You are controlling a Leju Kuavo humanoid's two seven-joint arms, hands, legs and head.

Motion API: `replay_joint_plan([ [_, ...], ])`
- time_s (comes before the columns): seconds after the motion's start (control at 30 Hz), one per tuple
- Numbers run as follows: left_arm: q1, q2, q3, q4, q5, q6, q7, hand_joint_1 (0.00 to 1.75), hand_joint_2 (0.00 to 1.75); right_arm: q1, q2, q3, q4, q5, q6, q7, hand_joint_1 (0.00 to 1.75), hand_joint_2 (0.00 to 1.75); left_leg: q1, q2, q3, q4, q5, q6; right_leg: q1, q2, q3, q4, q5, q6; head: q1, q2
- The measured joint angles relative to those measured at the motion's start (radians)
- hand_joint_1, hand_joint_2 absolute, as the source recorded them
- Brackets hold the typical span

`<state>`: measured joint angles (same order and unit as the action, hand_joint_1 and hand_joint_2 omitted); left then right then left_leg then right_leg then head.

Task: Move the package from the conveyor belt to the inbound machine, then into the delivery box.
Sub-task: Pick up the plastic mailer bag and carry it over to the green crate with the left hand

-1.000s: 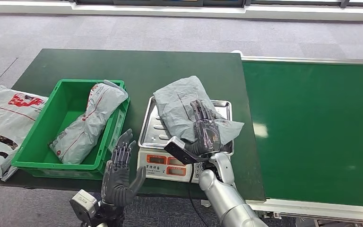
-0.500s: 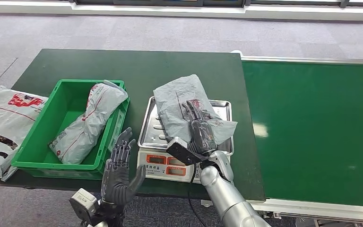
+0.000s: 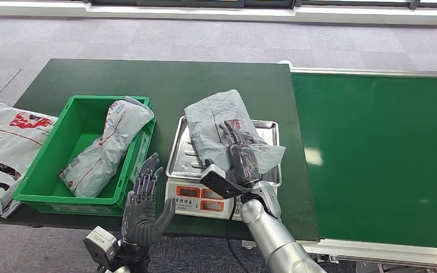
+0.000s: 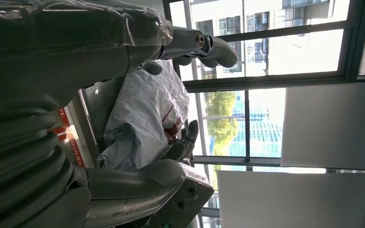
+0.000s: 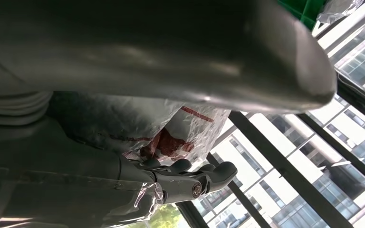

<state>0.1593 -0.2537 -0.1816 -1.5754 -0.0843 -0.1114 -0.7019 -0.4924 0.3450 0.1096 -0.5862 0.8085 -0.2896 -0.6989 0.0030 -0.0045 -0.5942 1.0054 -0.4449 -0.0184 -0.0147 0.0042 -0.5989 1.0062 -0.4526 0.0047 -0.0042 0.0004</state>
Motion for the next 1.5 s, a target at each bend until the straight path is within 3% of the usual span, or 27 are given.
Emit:
replay_joint_plan([
  [0.07, -0.001, 0.000, 0.000, 0.002, 0.000, 0.000, 0.000, 0.00, 1.75, 0.015, -0.006, 0.034, -0.043, -0.087, 0.000, 0.000, 0.00, 0.00, 0.000, 0.000, 0.000, 0.000, 0.000, 0.000, 0.000, 0.000, 0.000, 0.000, 0.000, 0.000, 0.000, 0.000],
  [0.13, -0.001, 0.000, 0.001, 0.005, 0.000, 0.000, 0.000, 0.00, 1.75, 0.041, -0.022, 0.103, -0.129, -0.175, -0.064, -0.001, 0.00, 0.87, 0.000, 0.000, 0.000, 0.000, 0.000, 0.000, 0.000, 0.000, 0.000, 0.000, 0.000, 0.000, 0.000, 0.000],
  [0.2, -0.001, 0.000, 0.002, 0.009, 0.001, -0.001, 0.000, 0.00, 1.75, 0.063, -0.037, 0.178, -0.215, -0.177, -0.187, -0.001, 0.00, 1.75, 0.000, 0.001, 0.000, 0.000, 0.000, 0.000, 0.000, 0.001, 0.000, 0.000, 0.000, 0.000, 0.000, 0.000],
  [0.27, -0.002, 0.000, 0.002, 0.012, 0.002, -0.004, 0.000, 0.00, 1.75, 0.090, -0.046, 0.235, -0.301, -0.111, -0.301, 0.007, 0.00, 1.75, 0.000, 0.001, 0.000, 0.000, -0.001, -0.001, 0.000, 0.001, 0.000, 0.000, 0.000, 0.000, 0.000, 0.000],
  [0.37, -0.002, 0.000, 0.002, 0.015, 0.001, -0.009, 0.000, 0.00, 1.75, 0.142, -0.053, 0.277, -0.430, -0.025, -0.373, 0.025, 0.00, 1.75, 0.000, 0.000, 0.000, 0.000, -0.001, 0.000, 0.000, 0.001, 0.000, 0.000, -0.001, 0.000, 0.000, 0.000],
  [0.67, -0.004, 0.000, 0.002, 0.028, -0.005, -0.011, 0.000, 0.00, 1.75, 0.215, -0.070, 0.288, -0.614, -0.007, -0.374, 0.023, 0.00, 1.75, 0.000, 0.001, 0.000, 0.000, -0.001, 0.000, 0.000, 0.001, 0.000, 0.000, -0.001, 0.000, 0.000, 0.000],
  [0.77, -0.005, 0.000, 0.002, 0.032, -0.006, -0.011, 0.000, 0.00, 1.75, 0.234, -0.066, 0.267, -0.668, 0.052, -0.388, 0.008, 0.00, 1.75, 0.000, 0.000, 0.000, 0.000, 0.000, 0.000, 0.000, 0.000, 0.000, 0.000, 0.000, 0.000, 0.000, 0.000],
  [0.87, -0.005, 0.000, 0.003, 0.039, -0.008, 0.001, 0.000, 0.00, 1.75, 0.272, -0.062, 0.209, -0.848, 0.128, -0.404, -0.001, 0.00, 1.75, 0.000, -0.002, -0.001, 0.001, 0.001, 0.000, 0.000, -0.002, 0.001, 0.000, 0.000, 0.000, 0.000, 0.000],
  [1.0, -0.006, 0.000, 0.003, 0.043, -0.010, 0.028, 0.000, 0.00, 1.75, 0.309, -0.063, 0.156, -1.083, 0.133, -0.411, -0.001, 0.00, 1.75, 0.000, -0.001, 0.000, 0.001, -0.001, 0.000, -0.001, -0.001, 0.000, 0.000, 0.000, 0.000, 0.000, 0.000],
  [1.13, -0.024, 0.003, 0.002, 0.078, -0.081, 0.113, 0.000, 0.00, 1.75, 0.328, -0.064, 0.135, -1.213, 0.124, -0.412, -0.001, 0.00, 1.75, 0.000, 0.000, 0.000, 0.001, -0.002, 0.001, -0.001, -0.001, 0.001, -0.001, -0.001, 0.000, 0.000, 0.000],
  [1.3, -0.156, 0.009, 0.005, 0.266, -0.309, 0.352, 0.001, 0.00, 1.75, 0.332, -0.065, 0.140, -1.258, 0.090, -0.411, -0.002, 0.00, 1.75, 0.000, -0.001, 0.000, 0.000, 0.001, 0.000, 0.000, -0.001, 0.001, 0.000, 0.001, 0.000, 0.000, 0.000],
  [1.5, -0.269, 0.003, 0.009, 0.408, -0.360, 0.400, 0.001, 0.00, 1.75, 0.332, -0.065, 0.144, -1.261, 0.079, -0.409, -0.002, 0.00, 1.75, 0.000, 0.000, 0.000, 0.000, 0.003, -0.001, 0.000, -0.001, 0.001, 0.000, 0.003, -0.001, 0.000, 0.000],
])
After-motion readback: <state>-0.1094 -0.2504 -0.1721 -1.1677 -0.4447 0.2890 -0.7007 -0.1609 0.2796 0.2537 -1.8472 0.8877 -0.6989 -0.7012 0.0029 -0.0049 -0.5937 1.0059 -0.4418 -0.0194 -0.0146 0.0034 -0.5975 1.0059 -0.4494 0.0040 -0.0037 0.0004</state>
